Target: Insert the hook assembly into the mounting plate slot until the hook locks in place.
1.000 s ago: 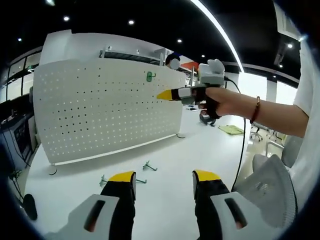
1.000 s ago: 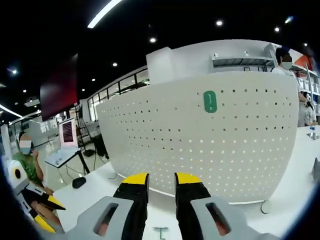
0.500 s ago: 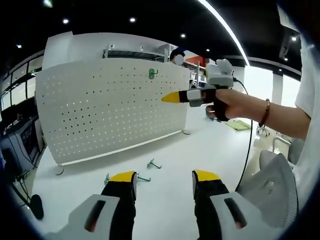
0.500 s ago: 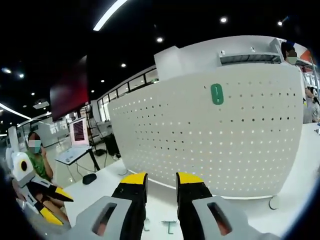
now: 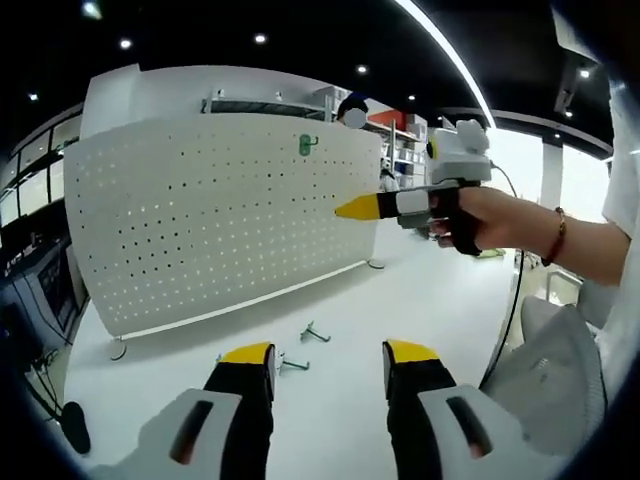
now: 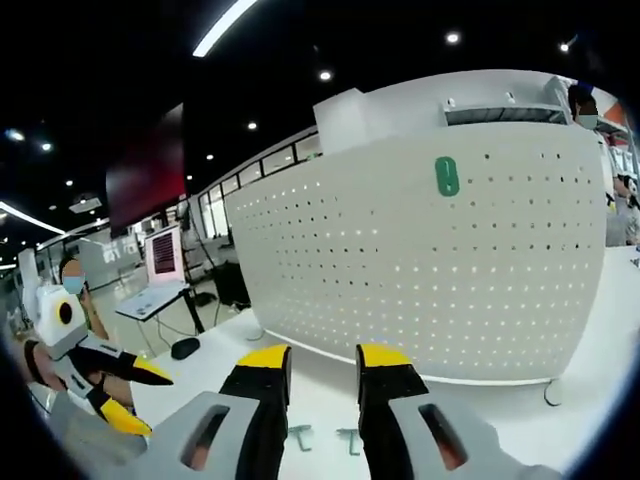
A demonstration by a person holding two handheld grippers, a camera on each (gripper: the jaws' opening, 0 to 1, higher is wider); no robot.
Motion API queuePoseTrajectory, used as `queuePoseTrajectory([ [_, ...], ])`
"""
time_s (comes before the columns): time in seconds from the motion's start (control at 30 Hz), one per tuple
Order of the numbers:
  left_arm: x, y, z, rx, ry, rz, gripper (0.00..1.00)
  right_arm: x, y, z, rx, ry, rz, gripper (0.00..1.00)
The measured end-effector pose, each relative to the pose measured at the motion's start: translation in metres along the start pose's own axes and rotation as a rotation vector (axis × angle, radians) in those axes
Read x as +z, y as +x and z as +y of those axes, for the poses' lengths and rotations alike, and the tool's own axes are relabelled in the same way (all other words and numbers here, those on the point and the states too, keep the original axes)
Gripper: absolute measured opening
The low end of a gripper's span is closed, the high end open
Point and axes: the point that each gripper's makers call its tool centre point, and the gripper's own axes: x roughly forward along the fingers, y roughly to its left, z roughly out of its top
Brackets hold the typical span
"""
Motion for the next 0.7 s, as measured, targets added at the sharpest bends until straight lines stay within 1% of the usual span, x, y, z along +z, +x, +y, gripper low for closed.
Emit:
queuePoseTrajectory([
  [0.17,-0.007,0.011,0.003,-0.006,0.005,0.021,0.44,-0.006,-0.007,0.004,-0.006,0.000,0.010,0.26],
  [0.27,-0.013,0.018,0.004,-0.010,0.060,0.058,0.45,-0.011,-0.011,0.003,-0.010,0.005,0.021,0.26],
  [0.4,-0.013,0.026,0.003,-0.019,0.037,0.053,0.45,-0.017,-0.014,0.004,-0.006,0.008,0.032,0.27],
  [0.47,-0.017,0.030,0.007,-0.001,0.030,0.075,0.45,-0.018,-0.015,0.004,-0.005,0.012,0.032,0.27],
  [0.5,-0.018,0.032,0.008,0.002,0.032,0.075,0.45,-0.019,-0.016,0.005,-0.005,0.015,0.031,0.27],
  [0.57,-0.019,0.034,0.009,0.001,0.030,0.075,0.45,-0.020,-0.016,0.006,-0.002,0.013,0.034,0.27],
  [0.7,-0.025,0.039,0.011,0.004,0.041,0.112,0.45,-0.024,-0.018,0.009,0.005,0.019,0.040,0.27],
])
